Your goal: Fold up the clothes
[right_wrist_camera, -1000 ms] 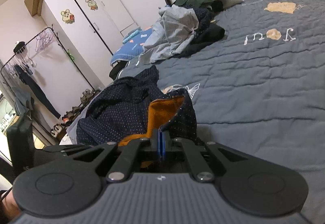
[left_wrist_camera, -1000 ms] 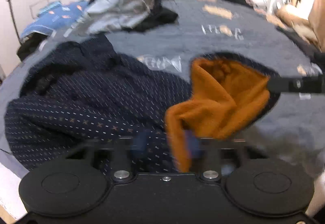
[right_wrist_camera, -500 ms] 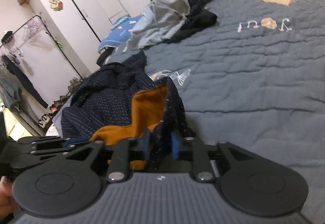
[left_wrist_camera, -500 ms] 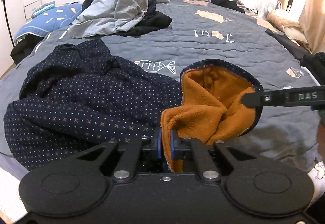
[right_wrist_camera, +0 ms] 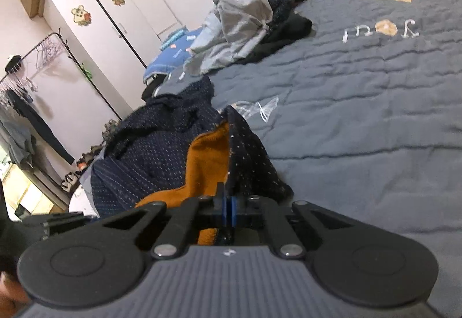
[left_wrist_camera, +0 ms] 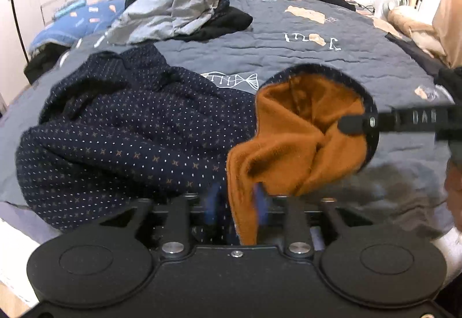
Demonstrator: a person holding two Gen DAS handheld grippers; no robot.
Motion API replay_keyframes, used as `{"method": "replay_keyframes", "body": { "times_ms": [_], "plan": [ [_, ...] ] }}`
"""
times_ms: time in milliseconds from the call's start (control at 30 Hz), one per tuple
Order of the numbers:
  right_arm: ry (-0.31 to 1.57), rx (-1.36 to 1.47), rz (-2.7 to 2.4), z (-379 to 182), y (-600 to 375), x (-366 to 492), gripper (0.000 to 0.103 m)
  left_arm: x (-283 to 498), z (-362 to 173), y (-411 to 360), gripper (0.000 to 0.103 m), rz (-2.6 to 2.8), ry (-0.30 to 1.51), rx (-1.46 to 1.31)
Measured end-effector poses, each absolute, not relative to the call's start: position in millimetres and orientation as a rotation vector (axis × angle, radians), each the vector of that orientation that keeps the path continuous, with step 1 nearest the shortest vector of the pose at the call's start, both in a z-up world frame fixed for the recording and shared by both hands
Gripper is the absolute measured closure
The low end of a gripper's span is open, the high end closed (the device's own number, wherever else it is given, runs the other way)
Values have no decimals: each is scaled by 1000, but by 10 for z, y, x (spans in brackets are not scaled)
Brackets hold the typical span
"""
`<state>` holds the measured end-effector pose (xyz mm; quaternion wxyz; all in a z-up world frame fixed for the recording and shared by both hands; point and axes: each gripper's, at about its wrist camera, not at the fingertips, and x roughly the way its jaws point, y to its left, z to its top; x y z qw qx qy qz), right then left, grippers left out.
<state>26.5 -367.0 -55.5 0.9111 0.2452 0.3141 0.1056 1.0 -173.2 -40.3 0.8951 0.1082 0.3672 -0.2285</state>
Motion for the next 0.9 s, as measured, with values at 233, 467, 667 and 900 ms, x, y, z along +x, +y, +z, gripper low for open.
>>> {"method": "replay_keyframes", "body": {
  "times_ms": [233, 467, 667, 900],
  "plan": [
    [603, 514, 222, -397, -3716, 215, 100, -93, -553, -1833, 50, -443, 762, 327],
    [616, 486, 206, -440, -3700, 236, 100, 2, -502, -1673, 98, -389, 748, 282],
    [650, 471, 235, -493, -3613, 275, 98, 24, -257, -1513, 98, -373, 697, 274],
    [716, 452, 251, -672, -3491, 384, 93, 11, -361, -1524, 98, -402, 716, 247]
  ]
}}
